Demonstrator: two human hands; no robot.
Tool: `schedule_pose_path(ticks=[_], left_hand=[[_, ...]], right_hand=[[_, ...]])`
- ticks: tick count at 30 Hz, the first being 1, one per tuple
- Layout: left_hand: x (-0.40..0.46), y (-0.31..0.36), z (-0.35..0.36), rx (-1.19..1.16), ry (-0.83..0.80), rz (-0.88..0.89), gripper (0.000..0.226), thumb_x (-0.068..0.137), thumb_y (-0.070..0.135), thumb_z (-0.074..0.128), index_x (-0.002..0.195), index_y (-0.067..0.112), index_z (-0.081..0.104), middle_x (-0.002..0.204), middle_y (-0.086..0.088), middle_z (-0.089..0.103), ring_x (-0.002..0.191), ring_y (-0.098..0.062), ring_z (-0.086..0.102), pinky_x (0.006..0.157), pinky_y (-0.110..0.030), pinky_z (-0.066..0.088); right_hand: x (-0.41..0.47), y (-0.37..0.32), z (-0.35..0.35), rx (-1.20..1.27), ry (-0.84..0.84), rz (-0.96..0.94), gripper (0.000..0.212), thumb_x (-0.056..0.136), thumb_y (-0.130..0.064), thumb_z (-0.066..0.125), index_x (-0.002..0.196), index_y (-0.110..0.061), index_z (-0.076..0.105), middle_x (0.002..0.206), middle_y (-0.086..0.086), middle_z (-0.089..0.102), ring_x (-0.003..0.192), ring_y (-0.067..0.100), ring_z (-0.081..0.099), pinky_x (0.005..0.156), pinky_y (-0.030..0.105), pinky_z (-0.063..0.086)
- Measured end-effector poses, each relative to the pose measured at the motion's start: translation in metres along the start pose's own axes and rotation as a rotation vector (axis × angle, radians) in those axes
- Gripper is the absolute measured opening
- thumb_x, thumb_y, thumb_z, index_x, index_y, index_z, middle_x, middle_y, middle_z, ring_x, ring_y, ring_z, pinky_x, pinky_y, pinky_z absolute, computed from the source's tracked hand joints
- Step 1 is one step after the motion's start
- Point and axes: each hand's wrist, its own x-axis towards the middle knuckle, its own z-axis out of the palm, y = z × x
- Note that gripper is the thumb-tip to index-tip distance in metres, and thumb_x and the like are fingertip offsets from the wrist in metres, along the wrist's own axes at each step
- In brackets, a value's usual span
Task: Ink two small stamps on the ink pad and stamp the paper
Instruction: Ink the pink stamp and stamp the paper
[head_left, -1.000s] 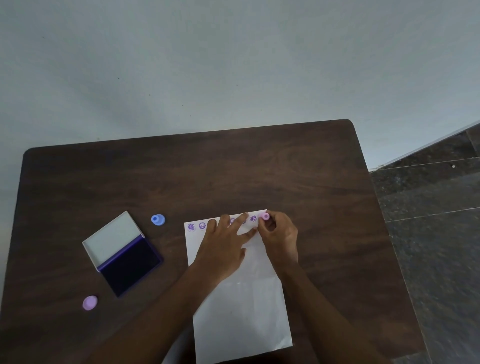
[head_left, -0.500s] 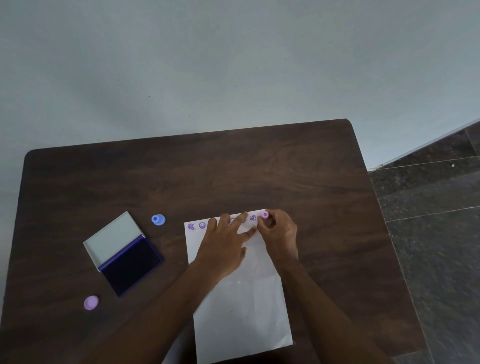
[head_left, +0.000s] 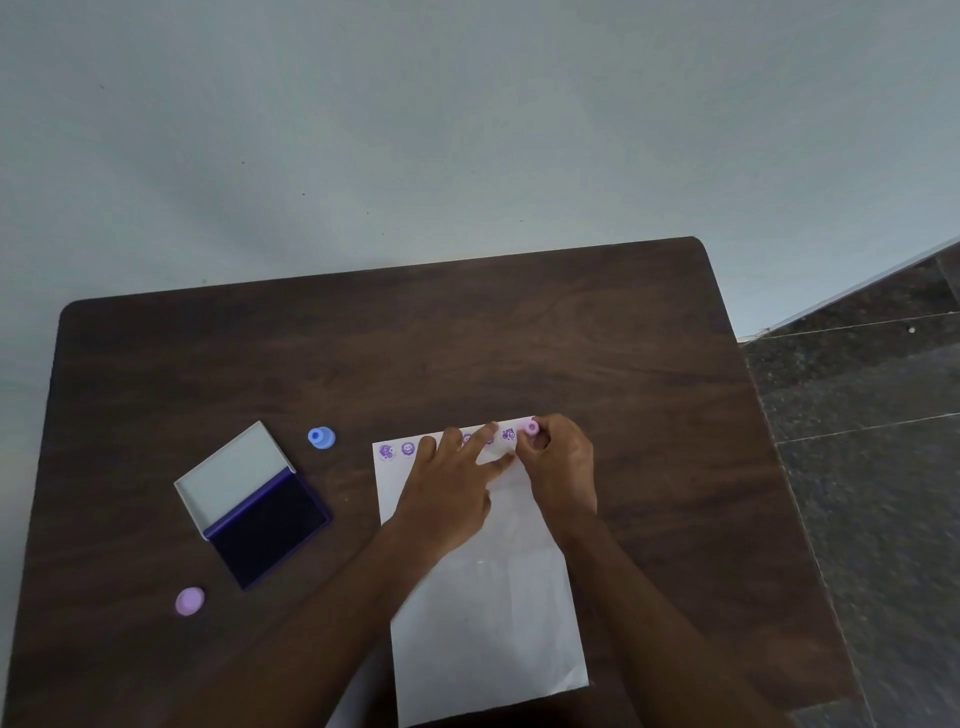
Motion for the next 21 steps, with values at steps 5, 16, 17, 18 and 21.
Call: schedule_pose_path(ticks=[5, 16, 17, 18, 21], left_hand=[[0.001, 0.001, -0.005, -0.029, 0.005, -0.011, 0.058, 0.089, 0.025, 0.058, 0.142, 0.039, 0.038, 0.158, 0.005, 0.027, 0.13, -0.026, 0.038, 0.108, -0.045, 0.03], [0.003, 0.005, -0.008, -0.296, 0.12, -0.184, 0.043, 0.086, 0.023, 0.065, 0.125, 0.04, 0.059, 0.148, 0.013, 0.043, 0.122, -0.016, 0.045, 0.11, -0.034, 0.033], [0.002, 0.005, -0.009, -0.34, 0.145, -0.208, 0.041, 0.085, 0.022, 0.066, 0.122, 0.039, 0.062, 0.145, 0.013, 0.047, 0.121, -0.015, 0.046, 0.109, -0.033, 0.033], [0.001, 0.006, -0.01, -0.371, 0.165, -0.227, 0.038, 0.085, 0.02, 0.067, 0.118, 0.038, 0.064, 0.143, 0.014, 0.049, 0.12, -0.014, 0.048, 0.108, -0.032, 0.033], [-0.006, 0.002, -0.013, -0.426, 0.211, -0.276, 0.031, 0.085, 0.015, 0.065, 0.107, 0.036, 0.07, 0.134, 0.013, 0.058, 0.119, -0.014, 0.052, 0.108, -0.034, 0.033]], right_hand=[[0.0, -0.006, -0.002, -0.007, -0.011, 0.037, 0.027, 0.09, -0.036, 0.059, 0.097, -0.012, 0.067, 0.097, 0.004, 0.07, 0.079, 0.015, 0.063, 0.073, 0.022, 0.054], [-0.032, -0.017, -0.025, 0.283, 0.16, 0.122, 0.014, 0.083, -0.033, 0.07, 0.08, -0.019, 0.067, 0.076, -0.011, 0.071, 0.066, 0.01, 0.068, 0.049, 0.013, 0.052], [-0.034, -0.017, -0.025, 0.298, 0.159, 0.126, 0.013, 0.083, -0.034, 0.07, 0.082, -0.021, 0.067, 0.078, -0.012, 0.072, 0.069, 0.008, 0.069, 0.05, 0.015, 0.054], [-0.035, -0.017, -0.026, 0.309, 0.153, 0.128, 0.013, 0.083, -0.035, 0.069, 0.084, -0.022, 0.067, 0.08, -0.012, 0.072, 0.071, 0.006, 0.069, 0.052, 0.016, 0.055], [-0.04, -0.023, -0.023, 0.304, 0.115, 0.109, 0.013, 0.082, -0.04, 0.069, 0.085, -0.027, 0.066, 0.084, -0.015, 0.071, 0.075, 0.009, 0.069, 0.057, 0.02, 0.058]])
